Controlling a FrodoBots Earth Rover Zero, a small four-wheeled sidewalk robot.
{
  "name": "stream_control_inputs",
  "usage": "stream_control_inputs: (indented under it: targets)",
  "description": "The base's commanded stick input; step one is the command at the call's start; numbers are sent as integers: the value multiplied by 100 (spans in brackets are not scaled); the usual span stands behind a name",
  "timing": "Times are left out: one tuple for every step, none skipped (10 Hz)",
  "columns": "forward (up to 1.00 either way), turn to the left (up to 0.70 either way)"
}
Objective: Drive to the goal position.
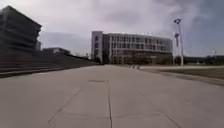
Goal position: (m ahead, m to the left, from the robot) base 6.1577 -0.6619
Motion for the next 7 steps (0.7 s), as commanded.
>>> stream_control_inputs:
  targets:
    - [100,0]
    - [100,0]
    - [100,0]
    - [100,0]
    - [100,0]
    - [100,0]
    - [100,0]
